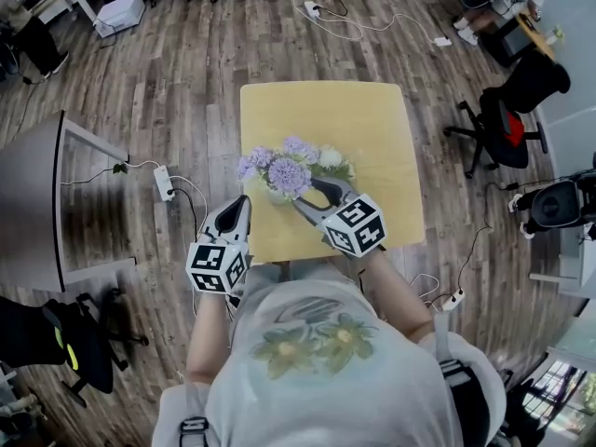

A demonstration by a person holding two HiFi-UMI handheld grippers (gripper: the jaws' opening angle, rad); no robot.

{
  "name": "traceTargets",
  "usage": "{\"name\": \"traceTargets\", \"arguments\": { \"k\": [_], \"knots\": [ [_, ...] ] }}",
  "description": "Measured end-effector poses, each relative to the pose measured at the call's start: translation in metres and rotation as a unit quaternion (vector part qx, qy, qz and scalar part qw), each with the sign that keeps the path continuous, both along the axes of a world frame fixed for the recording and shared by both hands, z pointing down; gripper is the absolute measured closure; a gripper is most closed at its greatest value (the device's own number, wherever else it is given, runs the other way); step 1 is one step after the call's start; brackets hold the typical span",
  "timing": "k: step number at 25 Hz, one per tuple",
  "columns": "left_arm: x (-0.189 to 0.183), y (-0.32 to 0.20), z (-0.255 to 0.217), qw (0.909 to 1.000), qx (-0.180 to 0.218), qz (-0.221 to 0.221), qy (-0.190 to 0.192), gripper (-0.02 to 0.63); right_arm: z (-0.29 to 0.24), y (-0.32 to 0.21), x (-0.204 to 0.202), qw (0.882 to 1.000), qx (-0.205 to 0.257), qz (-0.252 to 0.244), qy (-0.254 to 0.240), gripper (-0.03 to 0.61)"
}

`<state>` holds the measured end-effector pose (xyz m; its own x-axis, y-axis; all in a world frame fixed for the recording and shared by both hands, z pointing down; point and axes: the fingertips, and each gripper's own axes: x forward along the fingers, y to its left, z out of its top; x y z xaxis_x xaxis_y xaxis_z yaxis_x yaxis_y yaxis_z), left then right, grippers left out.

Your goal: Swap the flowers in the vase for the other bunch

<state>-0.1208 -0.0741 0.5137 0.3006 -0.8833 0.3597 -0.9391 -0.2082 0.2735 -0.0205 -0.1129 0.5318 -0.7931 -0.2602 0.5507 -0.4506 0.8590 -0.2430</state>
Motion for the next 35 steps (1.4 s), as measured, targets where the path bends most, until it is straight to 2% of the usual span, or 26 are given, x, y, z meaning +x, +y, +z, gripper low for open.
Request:
{"name": "traceTargets", "arguments": {
  "k": [16,24,35],
  "knots": [
    [0.032,-0.003,0.011,0.9993,-0.009,0.036,0.006,0.595,0.018,0.006,0.031,0.995,-0.049,0.06,-0.059,0.376],
    [0.043,-0.003,0.008,0.9988,-0.009,0.049,0.005,0.595,-0.002,0.01,0.034,0.994,-0.017,0.059,-0.092,0.503],
    [0.044,-0.001,0.004,0.9985,-0.004,0.055,0.001,0.595,-0.016,0.016,0.031,0.993,0.024,0.055,-0.104,0.526]
  ]
}}
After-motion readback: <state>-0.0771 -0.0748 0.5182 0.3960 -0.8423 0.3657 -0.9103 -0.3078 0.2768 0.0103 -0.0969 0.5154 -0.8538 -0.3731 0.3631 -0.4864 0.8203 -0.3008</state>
